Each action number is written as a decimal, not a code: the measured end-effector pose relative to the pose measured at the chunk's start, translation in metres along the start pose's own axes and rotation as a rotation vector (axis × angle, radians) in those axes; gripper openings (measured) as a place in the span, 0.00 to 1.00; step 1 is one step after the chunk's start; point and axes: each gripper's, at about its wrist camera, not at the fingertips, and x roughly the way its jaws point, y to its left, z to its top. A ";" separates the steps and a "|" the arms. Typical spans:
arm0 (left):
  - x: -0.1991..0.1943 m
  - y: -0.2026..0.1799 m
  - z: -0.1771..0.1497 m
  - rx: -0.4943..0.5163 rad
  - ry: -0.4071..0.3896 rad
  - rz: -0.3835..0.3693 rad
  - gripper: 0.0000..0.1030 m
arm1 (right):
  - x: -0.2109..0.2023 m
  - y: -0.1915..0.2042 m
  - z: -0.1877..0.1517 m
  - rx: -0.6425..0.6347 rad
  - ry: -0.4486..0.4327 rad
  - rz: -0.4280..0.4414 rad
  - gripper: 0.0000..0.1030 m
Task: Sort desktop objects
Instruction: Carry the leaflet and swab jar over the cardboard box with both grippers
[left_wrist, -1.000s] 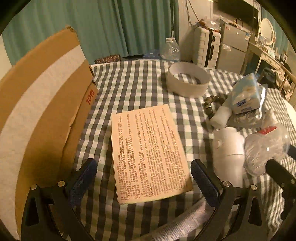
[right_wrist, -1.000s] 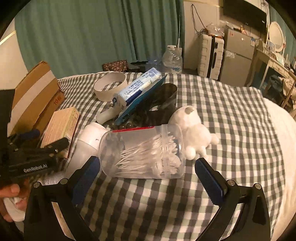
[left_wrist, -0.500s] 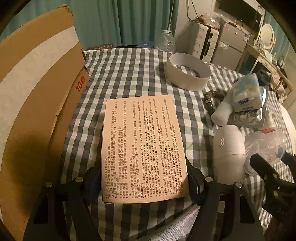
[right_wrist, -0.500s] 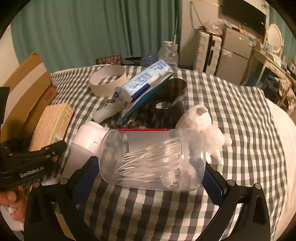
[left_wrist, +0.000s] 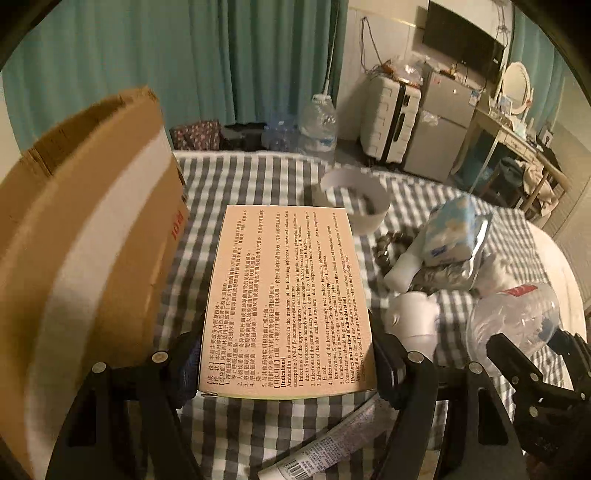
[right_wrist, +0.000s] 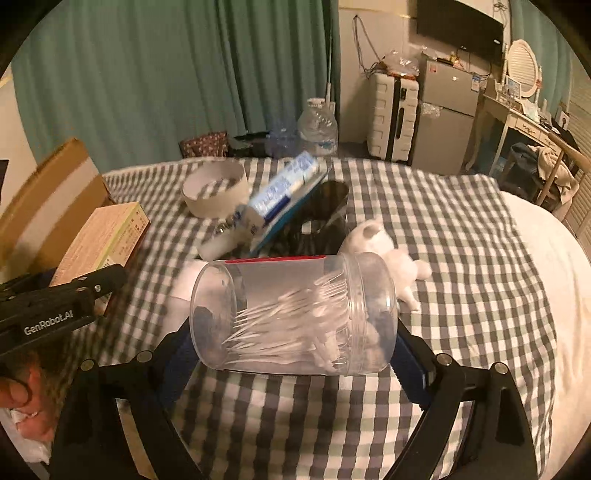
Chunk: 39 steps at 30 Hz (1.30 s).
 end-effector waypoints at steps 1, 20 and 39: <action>-0.007 0.001 0.001 0.000 -0.014 -0.001 0.74 | -0.005 0.000 0.001 0.003 -0.011 0.000 0.88; -0.127 0.010 0.020 0.133 -0.310 0.021 0.74 | -0.116 0.019 0.038 0.073 -0.278 0.013 0.88; -0.167 0.108 0.029 0.027 -0.394 0.113 0.74 | -0.138 0.107 0.070 -0.010 -0.327 0.107 0.86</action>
